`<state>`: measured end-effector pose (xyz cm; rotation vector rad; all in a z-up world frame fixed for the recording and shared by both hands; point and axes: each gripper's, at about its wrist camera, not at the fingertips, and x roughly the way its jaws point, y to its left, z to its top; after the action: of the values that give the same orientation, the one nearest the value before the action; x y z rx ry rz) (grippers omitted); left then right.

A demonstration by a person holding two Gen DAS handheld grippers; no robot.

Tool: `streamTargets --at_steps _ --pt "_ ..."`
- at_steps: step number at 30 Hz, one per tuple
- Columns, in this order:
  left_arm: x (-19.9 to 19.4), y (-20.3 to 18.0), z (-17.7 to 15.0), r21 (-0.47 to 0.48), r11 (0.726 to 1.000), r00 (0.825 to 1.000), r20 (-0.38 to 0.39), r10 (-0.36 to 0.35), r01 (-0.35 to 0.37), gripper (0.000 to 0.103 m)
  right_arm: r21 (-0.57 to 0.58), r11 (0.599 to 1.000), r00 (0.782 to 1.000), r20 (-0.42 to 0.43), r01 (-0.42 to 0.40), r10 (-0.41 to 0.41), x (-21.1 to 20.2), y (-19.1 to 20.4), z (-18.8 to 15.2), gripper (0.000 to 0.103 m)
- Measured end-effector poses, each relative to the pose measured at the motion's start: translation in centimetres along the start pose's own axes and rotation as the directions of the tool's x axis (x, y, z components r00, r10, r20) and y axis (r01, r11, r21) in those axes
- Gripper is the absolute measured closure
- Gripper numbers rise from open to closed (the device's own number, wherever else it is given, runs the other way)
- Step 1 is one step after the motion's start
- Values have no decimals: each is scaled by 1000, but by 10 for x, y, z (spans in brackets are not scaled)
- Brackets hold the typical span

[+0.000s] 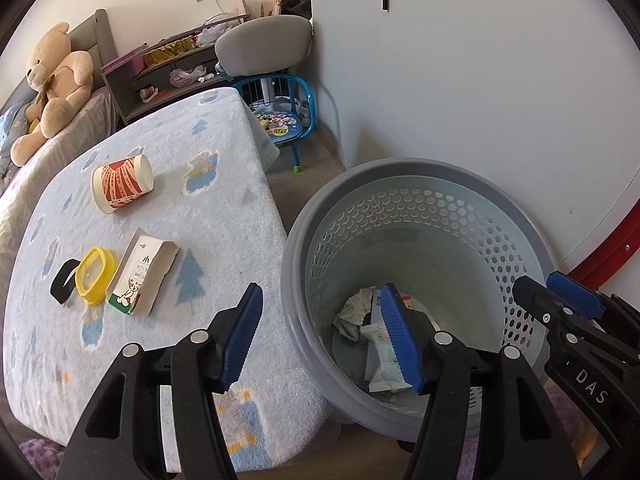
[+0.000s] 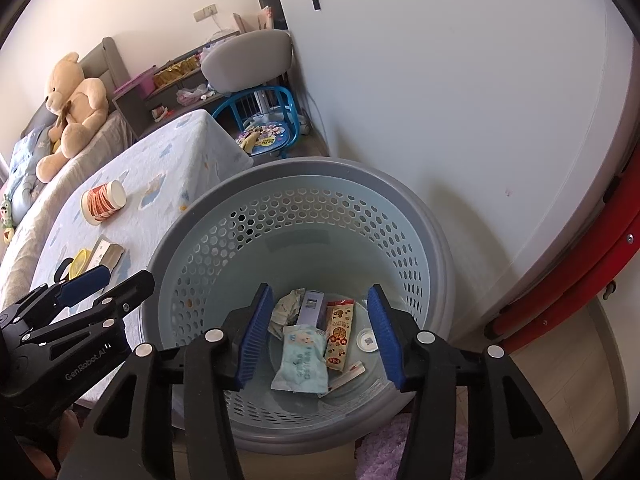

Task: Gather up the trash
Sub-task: 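Withdraw both open tools from the basket back over the bed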

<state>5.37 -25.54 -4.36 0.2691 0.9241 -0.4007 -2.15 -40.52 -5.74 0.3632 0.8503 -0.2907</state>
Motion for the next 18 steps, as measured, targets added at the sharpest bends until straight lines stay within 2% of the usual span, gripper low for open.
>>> streamTargets --at_steps 5,7,10,18 --pt "-3 5 -1 -18 1000 1000 3 -1 1 42 -13 1000 1000 -1 5 -5 0 3 -1 51" --pt "-5 8 -2 -24 1000 1000 7 -3 3 42 -13 1000 1000 12 9 -9 -2 3 -1 41" --pt "-8 12 -3 -36 999 1000 12 -3 3 42 -10 1000 1000 30 9 -9 -5 3 -2 34" --pt "-19 28 -7 -75 997 1000 30 -3 6 39 -15 1000 999 30 17 -17 -8 6 -3 31"
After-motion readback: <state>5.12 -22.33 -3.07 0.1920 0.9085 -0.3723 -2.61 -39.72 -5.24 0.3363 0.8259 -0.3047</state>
